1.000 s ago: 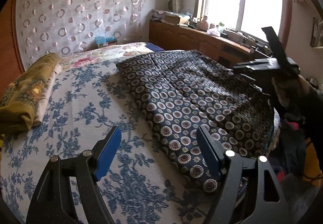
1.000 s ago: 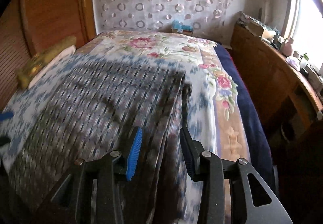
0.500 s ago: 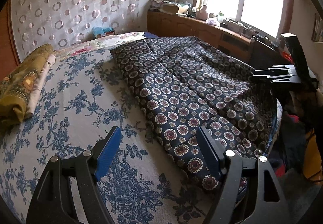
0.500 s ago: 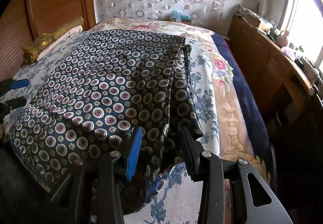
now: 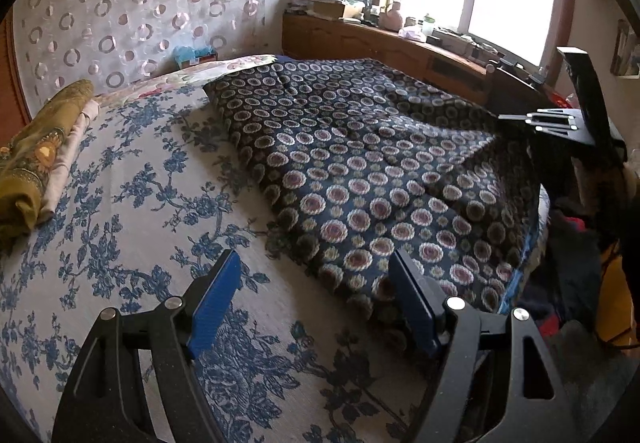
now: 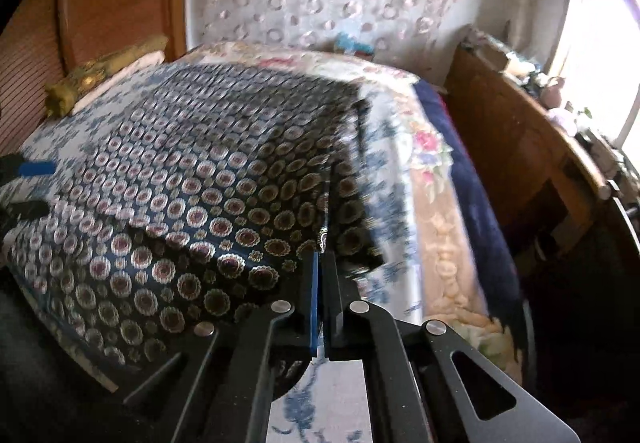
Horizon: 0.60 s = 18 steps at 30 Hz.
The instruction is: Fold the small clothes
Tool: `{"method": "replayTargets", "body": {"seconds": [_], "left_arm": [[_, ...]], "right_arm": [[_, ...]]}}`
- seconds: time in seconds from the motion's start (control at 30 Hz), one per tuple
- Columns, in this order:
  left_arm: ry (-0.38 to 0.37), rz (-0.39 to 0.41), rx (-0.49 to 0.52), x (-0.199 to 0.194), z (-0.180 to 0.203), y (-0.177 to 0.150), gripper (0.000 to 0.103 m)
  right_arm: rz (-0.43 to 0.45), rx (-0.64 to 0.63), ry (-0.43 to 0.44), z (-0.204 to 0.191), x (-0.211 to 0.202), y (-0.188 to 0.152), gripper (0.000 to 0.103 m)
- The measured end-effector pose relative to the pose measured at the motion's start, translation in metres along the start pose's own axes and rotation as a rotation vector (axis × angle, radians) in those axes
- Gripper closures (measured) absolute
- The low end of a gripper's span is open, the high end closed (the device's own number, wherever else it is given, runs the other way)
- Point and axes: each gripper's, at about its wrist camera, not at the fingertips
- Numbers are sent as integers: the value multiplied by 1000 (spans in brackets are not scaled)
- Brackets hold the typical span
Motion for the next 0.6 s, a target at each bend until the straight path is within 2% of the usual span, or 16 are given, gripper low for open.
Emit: {"method": "replayTargets", "body": {"seconds": [0.03, 0.13, 0.2, 0.27, 0.53, 0.6], "left_arm": [[-5, -1, 2, -1, 1, 0, 26], [-32, -10, 12, -2, 6, -1, 37], [-42, -25, 21, -1, 10, -1, 49], [-55, -50, 27, 2, 13, -4, 54], [-99, -79, 9, -4, 14, -13, 55], [-116, -86, 9, -6, 15, -15, 61]], "right_arm": [[11, 8, -12, 2, -4, 0, 102], [14, 23, 3, 6, -11, -1, 102], [7, 20, 0, 4, -12, -4, 102], [5, 19, -4, 3, -13, -6, 102], [42, 24, -59, 1, -21, 2, 99], [53, 19, -53, -4, -24, 3, 99]]}}
Point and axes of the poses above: each gripper's, at about its wrist camera, not at the fingertips, and x roughly the way its jaws point, z to its right, y to its top, and after that the axes turned 4 degrees about y, right-handed
